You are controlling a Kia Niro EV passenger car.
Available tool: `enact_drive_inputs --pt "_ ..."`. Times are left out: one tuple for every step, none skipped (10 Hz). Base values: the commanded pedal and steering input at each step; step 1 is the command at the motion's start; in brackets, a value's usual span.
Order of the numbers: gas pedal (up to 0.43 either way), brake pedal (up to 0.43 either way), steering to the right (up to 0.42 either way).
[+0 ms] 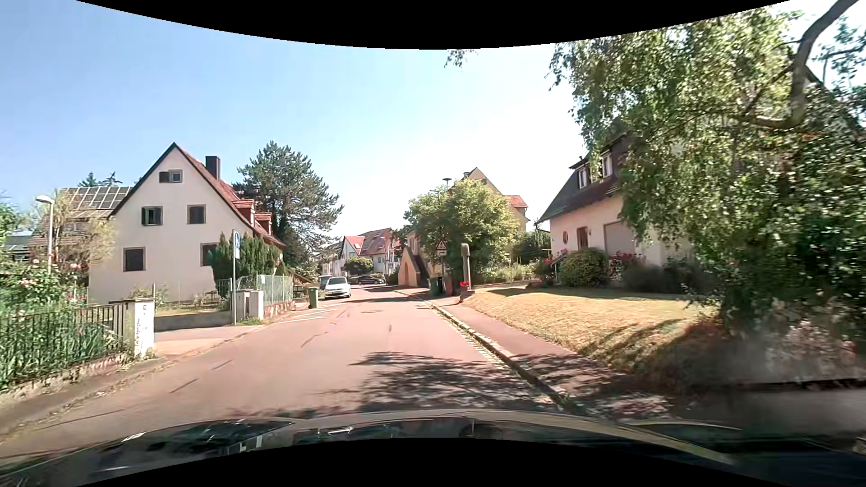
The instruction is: Follow the waypoints while adhering to traffic rules and regulations
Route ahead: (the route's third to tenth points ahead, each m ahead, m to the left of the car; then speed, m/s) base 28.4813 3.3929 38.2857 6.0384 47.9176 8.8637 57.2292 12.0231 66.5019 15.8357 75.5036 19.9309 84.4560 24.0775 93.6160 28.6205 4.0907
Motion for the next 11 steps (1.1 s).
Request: enact_drive_inputs --pt "0.130 0.000 -0.138" --pt "0.130 0.000 -0.129" --pt "0.130 0.000 -0.119" --pt "0.130 0.000 -0.106" --pt "0.130 0.000 -0.091" --pt "0.130 0.000 -0.081" --pt "0.130 0.000 -0.077" --pt "0.130 0.000 -0.075" --pt "0.130 0.000 -0.069" --pt "0.130 0.000 -0.060" --pt "0.130 0.000 -0.044"
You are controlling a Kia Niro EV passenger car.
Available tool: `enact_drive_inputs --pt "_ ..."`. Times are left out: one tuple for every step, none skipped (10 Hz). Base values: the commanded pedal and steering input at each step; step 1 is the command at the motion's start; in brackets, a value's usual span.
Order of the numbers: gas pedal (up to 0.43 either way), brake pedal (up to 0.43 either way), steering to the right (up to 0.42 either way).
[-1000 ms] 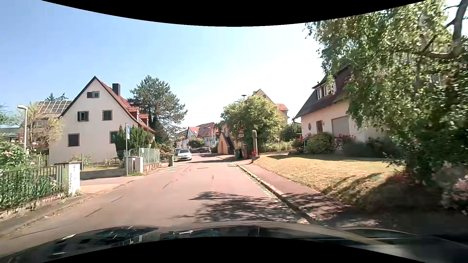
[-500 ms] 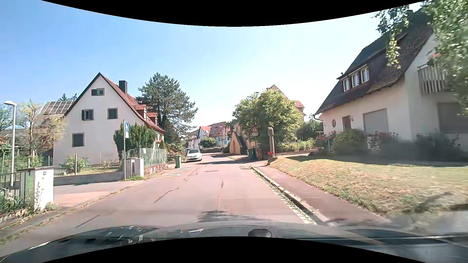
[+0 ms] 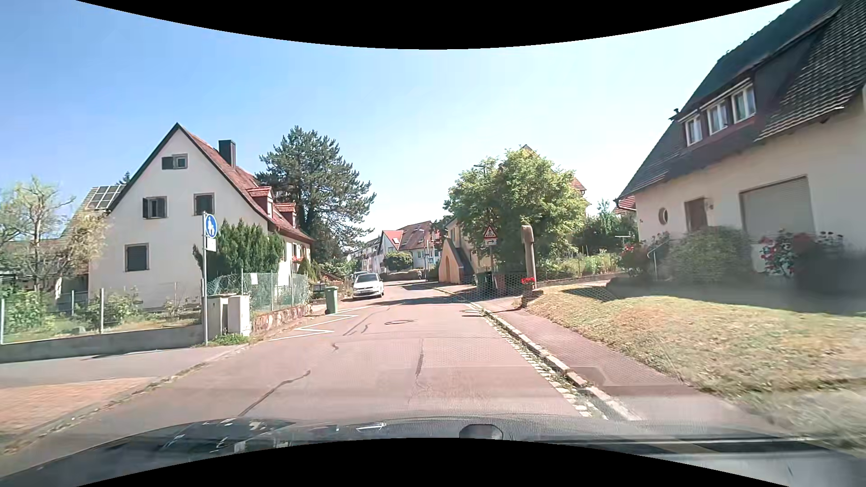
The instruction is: Follow the waypoints while adhering to traffic rules and regulations
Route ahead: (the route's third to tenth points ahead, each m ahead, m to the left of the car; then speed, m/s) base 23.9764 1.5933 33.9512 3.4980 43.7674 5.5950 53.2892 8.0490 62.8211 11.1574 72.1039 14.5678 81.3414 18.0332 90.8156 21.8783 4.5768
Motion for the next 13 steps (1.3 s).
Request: enact_drive_inputs --pt "0.130 0.000 -0.029" --pt "0.110 0.000 -0.019" --pt "0.110 0.000 -0.018" --pt "0.087 0.000 -0.020" --pt "0.079 0.000 -0.021" --pt "0.059 0.000 -0.021" --pt "0.028 0.000 -0.019" --pt "0.000 0.000 -0.018" --pt "0.000 0.000 -0.018" --pt "0.000 0.000 -0.020" --pt "0.000 0.000 -0.021" --pt "0.000 0.000 -0.021" --pt "0.000 0.000 -0.021"
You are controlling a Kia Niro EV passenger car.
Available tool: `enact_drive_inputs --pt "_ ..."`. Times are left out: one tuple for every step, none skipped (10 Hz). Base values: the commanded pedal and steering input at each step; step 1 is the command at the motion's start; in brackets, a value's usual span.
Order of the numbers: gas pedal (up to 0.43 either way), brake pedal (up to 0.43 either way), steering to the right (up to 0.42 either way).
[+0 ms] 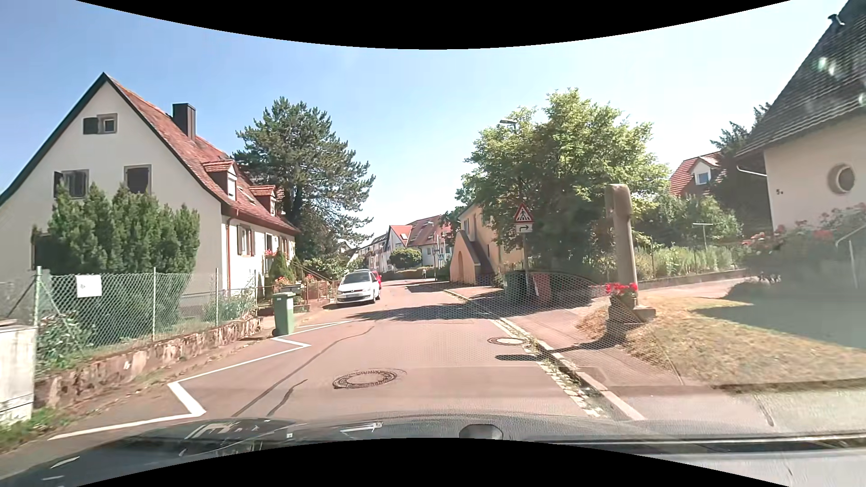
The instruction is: Follow the waypoints while adhering to traffic rules and regulations
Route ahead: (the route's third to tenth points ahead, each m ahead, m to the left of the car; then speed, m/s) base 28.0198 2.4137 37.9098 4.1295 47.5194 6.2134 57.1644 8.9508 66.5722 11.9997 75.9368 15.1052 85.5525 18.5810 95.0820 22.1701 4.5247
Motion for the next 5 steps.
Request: enact_drive_inputs --pt "0.000 0.000 -0.021" --pt "0.000 0.000 -0.023" --pt "0.000 0.000 -0.025" --pt "0.000 0.000 -0.028" --pt "0.000 0.000 -0.027"
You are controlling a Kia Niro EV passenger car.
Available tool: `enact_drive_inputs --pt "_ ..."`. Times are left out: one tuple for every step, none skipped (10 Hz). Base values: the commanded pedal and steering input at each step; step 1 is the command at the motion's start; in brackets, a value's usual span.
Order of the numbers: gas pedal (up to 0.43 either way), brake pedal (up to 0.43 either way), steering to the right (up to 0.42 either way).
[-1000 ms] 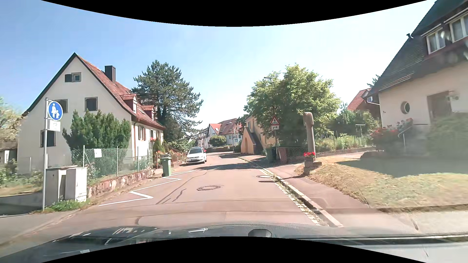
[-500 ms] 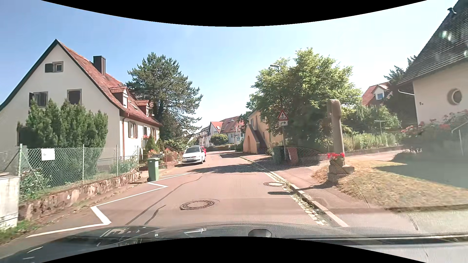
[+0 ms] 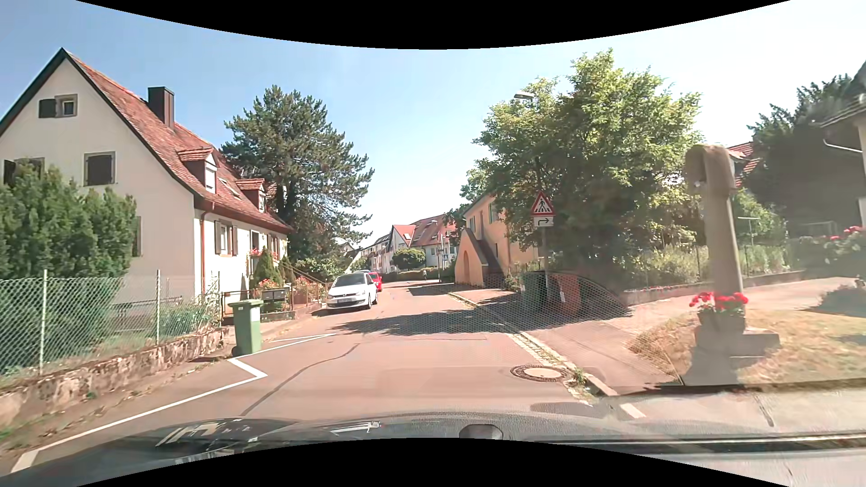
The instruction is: Follow the waypoints while adhering to traffic rules and regulations
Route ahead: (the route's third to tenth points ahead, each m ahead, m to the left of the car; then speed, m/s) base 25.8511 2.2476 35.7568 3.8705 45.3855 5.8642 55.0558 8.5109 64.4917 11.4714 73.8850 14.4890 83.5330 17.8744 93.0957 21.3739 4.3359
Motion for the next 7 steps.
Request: enact_drive_inputs --pt "0.000 0.000 -0.025" --pt "0.000 0.000 -0.024" --pt "0.000 0.000 -0.026" --pt "0.000 0.000 -0.027" --pt "0.000 0.000 -0.027" --pt "0.000 0.000 -0.024" --pt "0.000 0.000 -0.024"
